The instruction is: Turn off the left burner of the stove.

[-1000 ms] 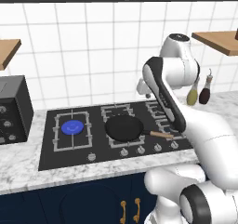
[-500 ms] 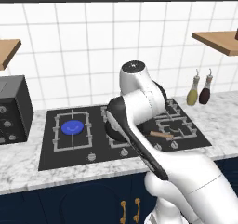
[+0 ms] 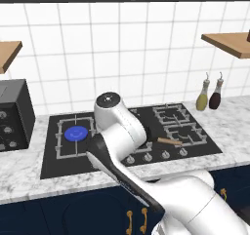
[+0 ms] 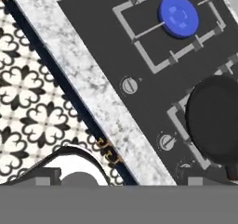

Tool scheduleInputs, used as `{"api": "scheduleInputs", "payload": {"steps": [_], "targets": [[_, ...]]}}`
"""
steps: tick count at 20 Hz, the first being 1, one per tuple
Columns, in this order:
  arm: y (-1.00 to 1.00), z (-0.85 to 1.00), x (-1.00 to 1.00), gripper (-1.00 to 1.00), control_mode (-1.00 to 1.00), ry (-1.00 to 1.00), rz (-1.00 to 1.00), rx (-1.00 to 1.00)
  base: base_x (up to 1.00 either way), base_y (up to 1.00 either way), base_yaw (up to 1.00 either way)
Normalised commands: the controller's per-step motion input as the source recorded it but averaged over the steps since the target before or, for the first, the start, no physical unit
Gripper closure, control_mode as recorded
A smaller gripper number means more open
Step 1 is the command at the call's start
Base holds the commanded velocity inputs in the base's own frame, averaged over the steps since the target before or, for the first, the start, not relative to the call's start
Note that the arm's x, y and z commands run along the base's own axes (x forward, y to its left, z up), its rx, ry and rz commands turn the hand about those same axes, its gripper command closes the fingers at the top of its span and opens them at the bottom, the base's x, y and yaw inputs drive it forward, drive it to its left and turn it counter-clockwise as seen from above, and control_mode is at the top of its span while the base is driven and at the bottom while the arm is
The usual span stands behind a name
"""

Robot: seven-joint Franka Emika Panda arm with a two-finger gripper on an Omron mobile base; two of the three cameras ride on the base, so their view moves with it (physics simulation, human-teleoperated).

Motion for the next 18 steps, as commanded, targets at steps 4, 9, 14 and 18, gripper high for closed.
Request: {"api": "scheduleInputs", "payload": {"steps": [4,9,14,18], "targets": [[0.30,-0.39,0.63,-1.00,-1.00,0.21,0.36,0.01,0.00,0.00,0.00],[0.07,-0.32,0.55,-1.00,-1.00,0.20,0.20,-0.01,0.00,0.00,0.00],[0.12,-0.36,0.35,-1.00,-1.00,0.24,0.01,-0.09,0.00,0.00,0.00],[0.25,-0.52,0.13,-1.00,-1.00,0.15,0.01,-0.07,0.00,0.00,0.00]]}}
